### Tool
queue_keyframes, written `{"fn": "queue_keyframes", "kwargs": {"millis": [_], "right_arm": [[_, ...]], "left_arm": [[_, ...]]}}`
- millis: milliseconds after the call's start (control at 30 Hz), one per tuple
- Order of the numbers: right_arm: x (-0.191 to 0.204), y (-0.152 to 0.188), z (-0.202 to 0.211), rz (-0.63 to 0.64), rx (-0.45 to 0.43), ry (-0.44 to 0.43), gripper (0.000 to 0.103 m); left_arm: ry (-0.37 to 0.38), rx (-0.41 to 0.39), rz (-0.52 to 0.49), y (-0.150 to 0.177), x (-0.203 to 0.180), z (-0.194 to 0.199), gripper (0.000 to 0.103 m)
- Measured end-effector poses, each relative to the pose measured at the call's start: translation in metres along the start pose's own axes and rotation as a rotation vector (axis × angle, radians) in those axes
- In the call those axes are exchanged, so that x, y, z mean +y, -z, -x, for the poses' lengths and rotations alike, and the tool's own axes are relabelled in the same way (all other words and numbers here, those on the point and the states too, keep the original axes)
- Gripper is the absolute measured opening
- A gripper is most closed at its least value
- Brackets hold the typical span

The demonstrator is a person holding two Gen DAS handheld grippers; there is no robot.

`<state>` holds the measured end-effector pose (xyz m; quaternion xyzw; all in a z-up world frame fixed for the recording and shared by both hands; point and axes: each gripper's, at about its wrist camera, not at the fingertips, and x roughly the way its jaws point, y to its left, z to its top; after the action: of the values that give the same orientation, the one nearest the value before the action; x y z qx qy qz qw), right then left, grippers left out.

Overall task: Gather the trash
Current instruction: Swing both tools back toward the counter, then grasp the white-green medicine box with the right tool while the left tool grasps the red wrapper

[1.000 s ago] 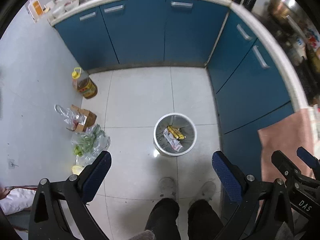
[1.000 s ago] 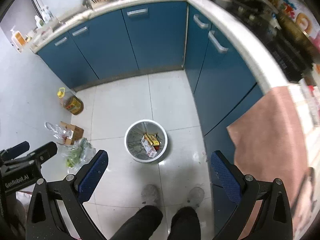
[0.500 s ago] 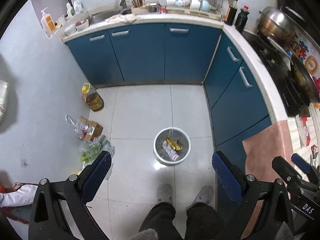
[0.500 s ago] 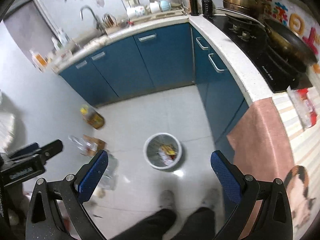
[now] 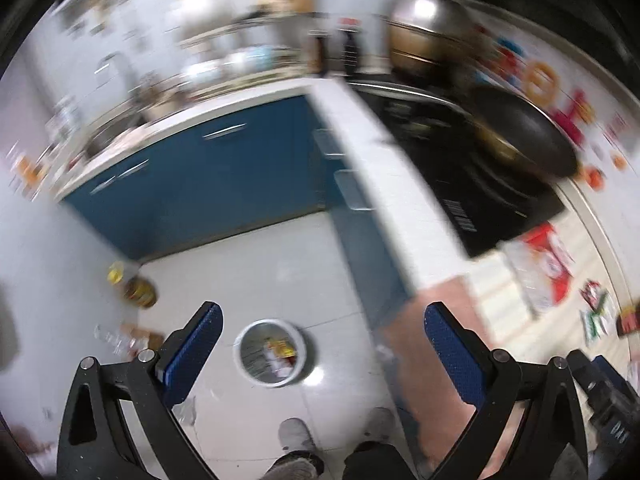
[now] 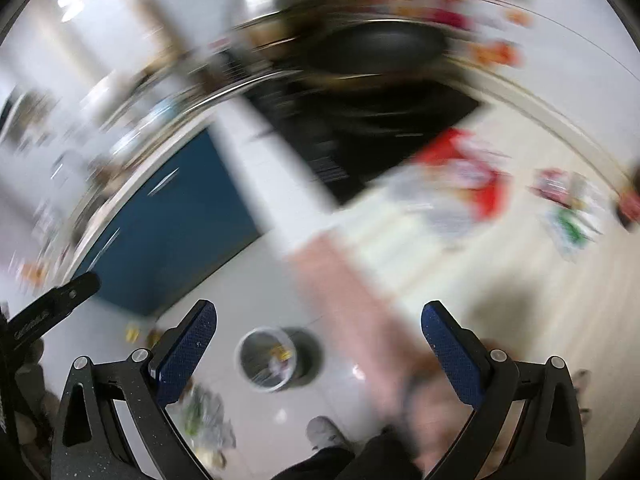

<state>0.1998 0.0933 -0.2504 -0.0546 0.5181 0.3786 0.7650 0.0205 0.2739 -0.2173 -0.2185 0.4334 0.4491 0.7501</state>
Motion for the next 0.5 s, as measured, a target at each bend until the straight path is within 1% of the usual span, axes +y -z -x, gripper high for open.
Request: {"fn": "queue_keyframes", "kwargs": {"millis": [67,100,133,233,300,367,433,500], "right_arm": [[-0.062,-0.02,0.001,-0.102,-0.007,0.079,0.103],[-0.095,-0.033,-0.001,-0.149,-0.009,0.127,0.103],[-0.13,-0.044,-0.004,-0.2,-0.009,0.183,0.103],[-0.22,-0.073,-0.022,-0.321,0.012,0.292,0.103],[-0.276,-0.09,-0.043,-0.379,0.035,0.351,0.103],[-0.312,-0.103,-0.064,-0.411,0.063,0.375,0.103],[-0.339,-0.115,-0.09,-0.427,0.088,0.375,0.103],[-0.353,-0.122,-0.111,-0.442,0.113,0.355,0.103]], "left_arm": [[0.015,0.015,-0.096,-0.013,-0.068,-0.016,0.103],[0.014,0.015,-0.133,-0.019,-0.094,-0.022,0.103],[0.005,0.018,-0.183,-0.025,-0.131,-0.033,0.103],[0.01,0.042,-0.262,-0.037,-0.211,-0.064,0.103],[0.009,0.069,-0.297,-0.04,-0.25,-0.082,0.103],[0.011,0.11,-0.333,-0.04,-0.291,-0.103,0.103],[0.023,0.142,-0.356,-0.042,-0.317,-0.121,0.103],[0.022,0.16,-0.382,-0.04,-0.34,-0.133,0.103]]}}
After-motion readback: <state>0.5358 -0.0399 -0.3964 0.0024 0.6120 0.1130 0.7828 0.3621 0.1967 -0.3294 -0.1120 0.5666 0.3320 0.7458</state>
